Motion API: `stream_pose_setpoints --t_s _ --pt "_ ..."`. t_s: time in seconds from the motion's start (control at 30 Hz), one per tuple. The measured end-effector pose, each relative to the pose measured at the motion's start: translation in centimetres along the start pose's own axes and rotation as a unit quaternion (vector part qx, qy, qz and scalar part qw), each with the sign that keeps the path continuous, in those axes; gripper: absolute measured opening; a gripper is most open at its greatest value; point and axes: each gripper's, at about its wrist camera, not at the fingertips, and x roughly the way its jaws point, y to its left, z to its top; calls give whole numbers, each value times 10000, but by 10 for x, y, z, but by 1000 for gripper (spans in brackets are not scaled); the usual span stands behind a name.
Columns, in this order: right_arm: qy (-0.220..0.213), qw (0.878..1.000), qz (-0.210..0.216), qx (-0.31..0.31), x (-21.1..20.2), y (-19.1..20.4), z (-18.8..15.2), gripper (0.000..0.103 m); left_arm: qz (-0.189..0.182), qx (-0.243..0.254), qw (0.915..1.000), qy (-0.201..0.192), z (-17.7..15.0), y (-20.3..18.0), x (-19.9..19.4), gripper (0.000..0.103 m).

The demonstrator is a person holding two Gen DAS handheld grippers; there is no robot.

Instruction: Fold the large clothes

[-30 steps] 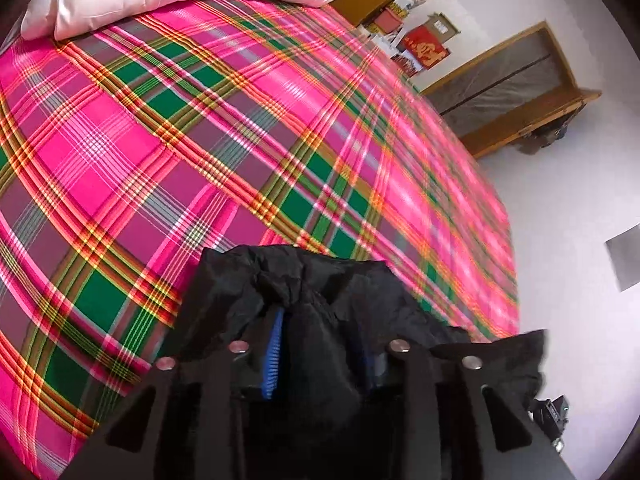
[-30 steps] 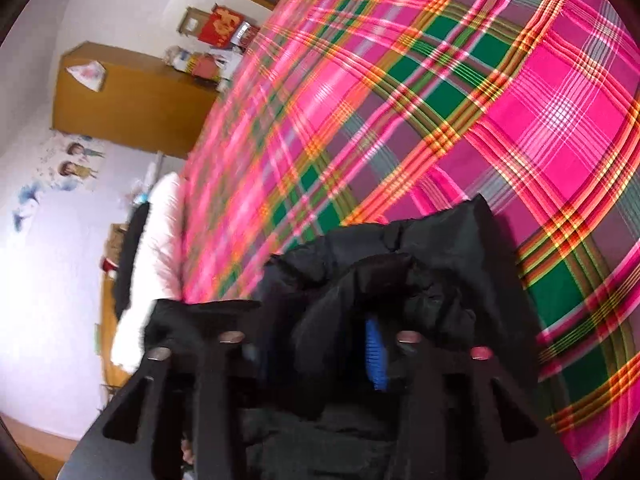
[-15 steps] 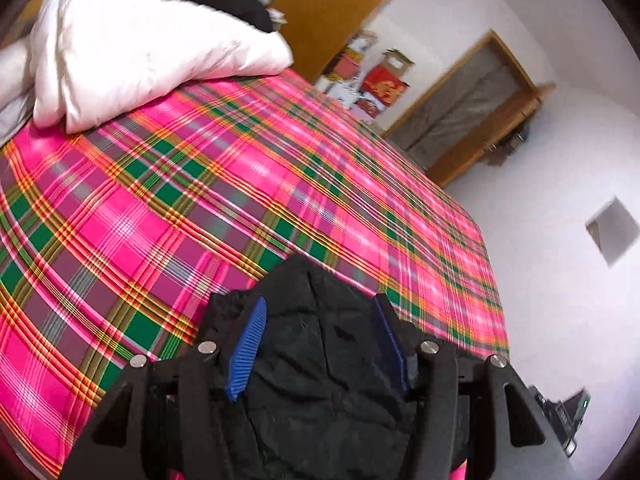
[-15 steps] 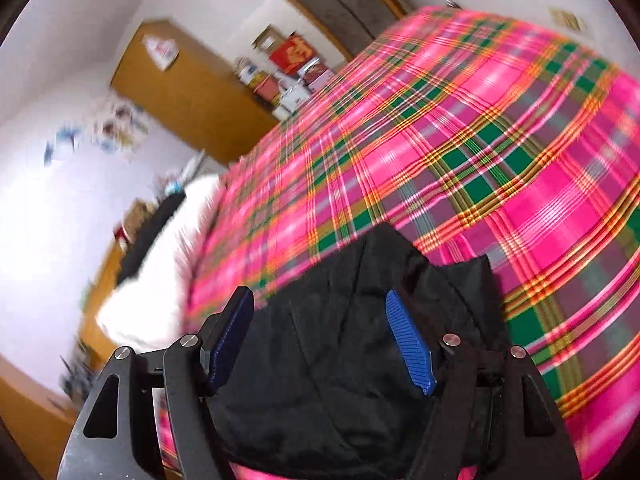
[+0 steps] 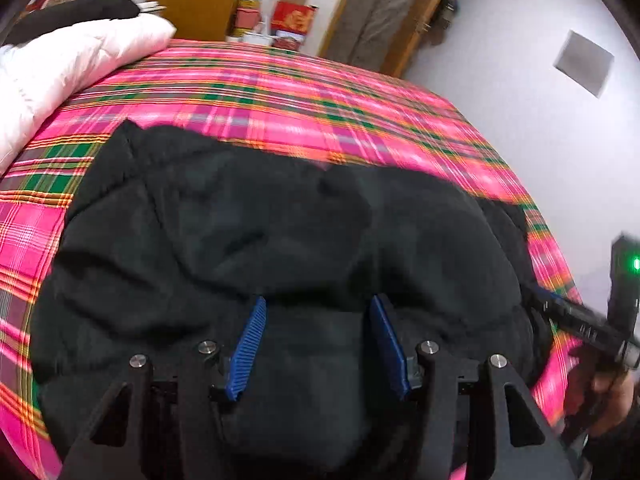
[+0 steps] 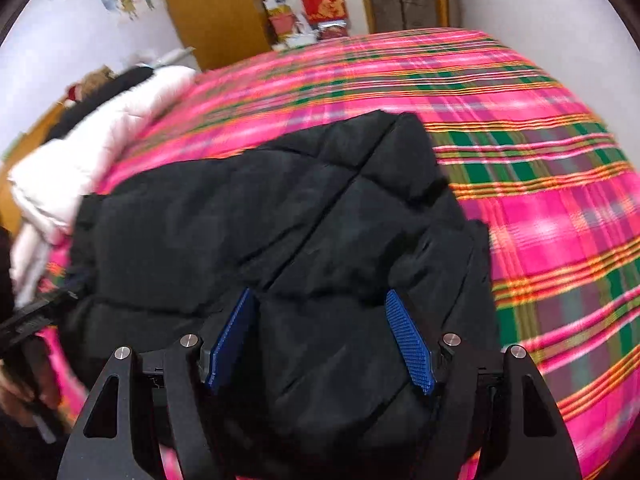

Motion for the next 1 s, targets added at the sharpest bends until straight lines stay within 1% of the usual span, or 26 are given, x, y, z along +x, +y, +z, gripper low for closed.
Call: stream_pose_setpoints --t_s 0.07,0.17,0.27,0.33,0.43,0.5,0.6,0.73,0.77,0.9,1.0 --pt "81 9999 -96 -7 13 -3 8 69 141 -143 9998 -97 13 6 10 57" --pt "140 9996 -222 -50 26 -5 16 71 290 -243 9992 -145 23 14 23 56" --pt "207 9988 -428 -125 35 -9 19 72 466 -229 9986 -46 26 17 32 56" --pt "283 9984 -487 -77 41 -12 23 72 532 -183 9984 -4 32 18 36 56" --pt "378 9978 -537 111 48 -18 31 71 623 -268 9977 -40 38 30 33 56" --pt "328 9975 -629 56 44 -12 35 71 814 -306 9962 -89 42 38 29 56" --pt "220 9969 -741 -152 46 -8 40 71 1061 -195 9938 -249 48 50 23 56" --pt "338 9975 -597 144 64 -22 43 71 1060 -321 9938 -87 50 72 38 55" --pt "338 9975 -595 162 68 -25 42 71 1140 -334 9929 -86 50 75 40 55" --pt "335 9978 -523 225 81 -30 37 71 1232 -242 9920 -101 48 75 47 55" --pt "302 9978 -513 283 86 -33 34 71 1199 -336 9922 -53 45 79 57 56"
